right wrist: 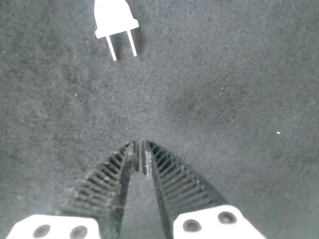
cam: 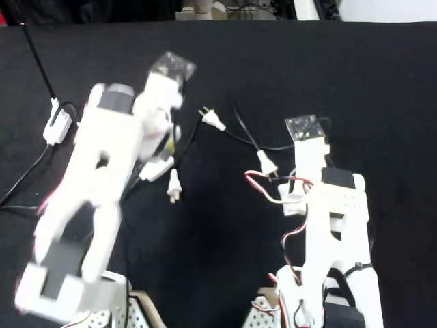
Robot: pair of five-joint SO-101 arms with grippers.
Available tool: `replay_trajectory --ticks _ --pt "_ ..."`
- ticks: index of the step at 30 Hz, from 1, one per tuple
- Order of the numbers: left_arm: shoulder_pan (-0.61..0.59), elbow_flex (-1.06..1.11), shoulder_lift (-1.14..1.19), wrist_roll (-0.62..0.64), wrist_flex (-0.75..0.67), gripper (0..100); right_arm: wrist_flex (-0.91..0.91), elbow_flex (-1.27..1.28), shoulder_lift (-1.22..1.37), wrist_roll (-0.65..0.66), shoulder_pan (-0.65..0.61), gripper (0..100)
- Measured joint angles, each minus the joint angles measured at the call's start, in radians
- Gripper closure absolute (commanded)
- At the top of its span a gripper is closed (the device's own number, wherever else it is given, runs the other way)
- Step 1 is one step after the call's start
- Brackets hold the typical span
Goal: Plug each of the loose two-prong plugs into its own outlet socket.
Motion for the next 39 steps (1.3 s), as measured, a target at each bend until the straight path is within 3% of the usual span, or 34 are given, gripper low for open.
replay_trajectory --ticks 6,11,18,23,31,39 --pt "0.020 0.586 -0.506 -0.186 -0.199 97 0.083 -0.025 0.000 0.078 0.000 98.2" --pt "0.176 0.974 -0.858 -0.272 -0.235 97 0.157 -0.103 0.000 0.130 0.000 98.2" --pt "0.446 1.185 -1.240 -0.282 -0.238 97 0.242 -0.288 0.184 0.158 -0.037 91.6" --pt "0.565 1.217 -1.292 -0.281 -0.301 97 0.262 -0.468 0.454 0.157 -0.115 91.4" --pt "0.565 1.290 -1.284 -0.272 -0.448 97 0.364 -0.743 0.717 0.158 -0.155 91.0" --pt "0.563 1.298 -1.094 -0.272 -0.580 97 0.457 -0.968 0.870 0.157 -0.224 91.0"
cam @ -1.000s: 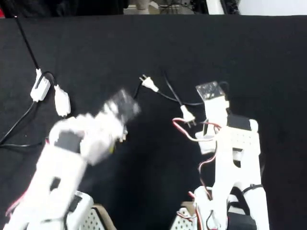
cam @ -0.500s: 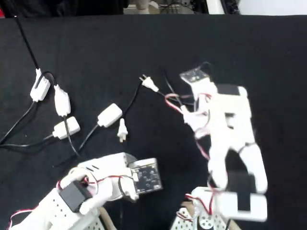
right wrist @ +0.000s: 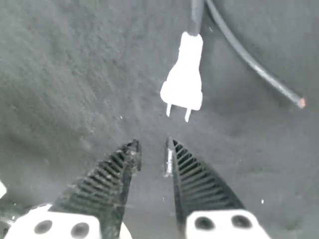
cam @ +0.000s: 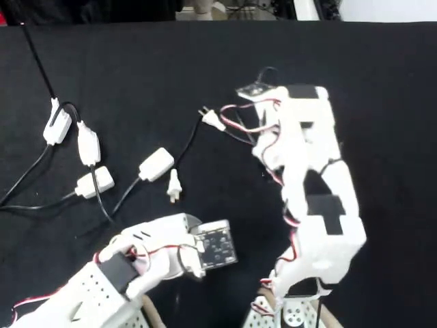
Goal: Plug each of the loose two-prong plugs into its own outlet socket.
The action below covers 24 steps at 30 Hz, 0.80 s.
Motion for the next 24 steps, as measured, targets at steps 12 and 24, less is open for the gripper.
replay_trajectory --ticks 12,24 --pt "-0.002 -0.035 0.249 0.066 -0.106 94 0.000 -0.219 0.226 -0.003 -0.002 90.9" --pt "-0.002 -0.035 0.261 0.157 -0.110 70 0.000 -0.255 0.296 -0.003 0.000 90.9"
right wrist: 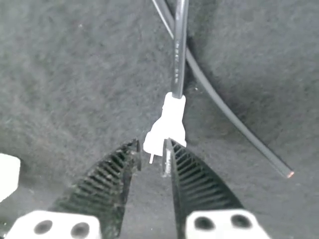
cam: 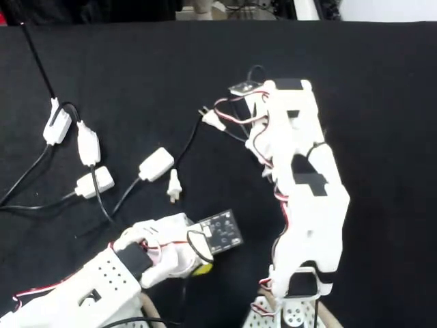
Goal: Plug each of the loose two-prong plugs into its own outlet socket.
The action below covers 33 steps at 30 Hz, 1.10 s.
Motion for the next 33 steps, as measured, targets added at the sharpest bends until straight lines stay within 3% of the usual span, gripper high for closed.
replay_trajectory --ticks 25,33 --pt "0.000 -0.018 -0.002 0.000 0.077 70 0.135 -0.181 0.043 0.063 0.014 90.8" --pt "0.000 -0.018 -0.002 0.000 0.077 70 0.138 -0.221 0.114 0.063 0.020 80.0"
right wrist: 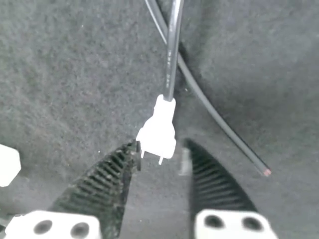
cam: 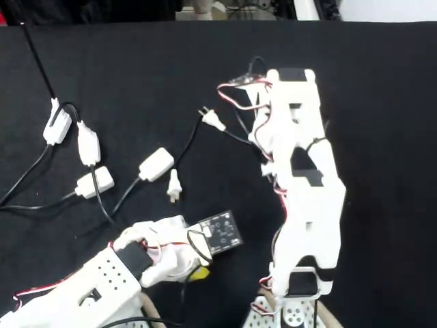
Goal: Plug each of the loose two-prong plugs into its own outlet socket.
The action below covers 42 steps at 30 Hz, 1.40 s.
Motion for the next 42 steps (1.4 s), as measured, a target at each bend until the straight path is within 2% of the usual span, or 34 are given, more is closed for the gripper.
replay_trajectory --ticks 6,13,19,23,35,42 --pt "0.000 0.000 0.000 0.000 0.000 70 -0.002 -0.002 0.057 0.025 0.000 81.2" --pt "0.000 0.000 0.000 0.000 0.008 70 -0.011 -0.002 0.063 0.034 0.000 93.7" --pt "0.000 0.000 0.000 0.000 0.008 70 -0.015 -0.015 0.063 0.034 0.002 93.9" --pt "0.000 0.000 0.000 0.000 0.008 70 -0.018 -0.015 0.063 0.034 0.002 98.2" --pt "0.000 0.000 0.000 0.000 0.008 70 -0.015 -0.021 0.094 0.034 -0.107 98.2" --pt "0.000 0.000 0.000 0.000 0.008 70 -0.020 -0.029 0.121 0.034 -0.110 98.5"
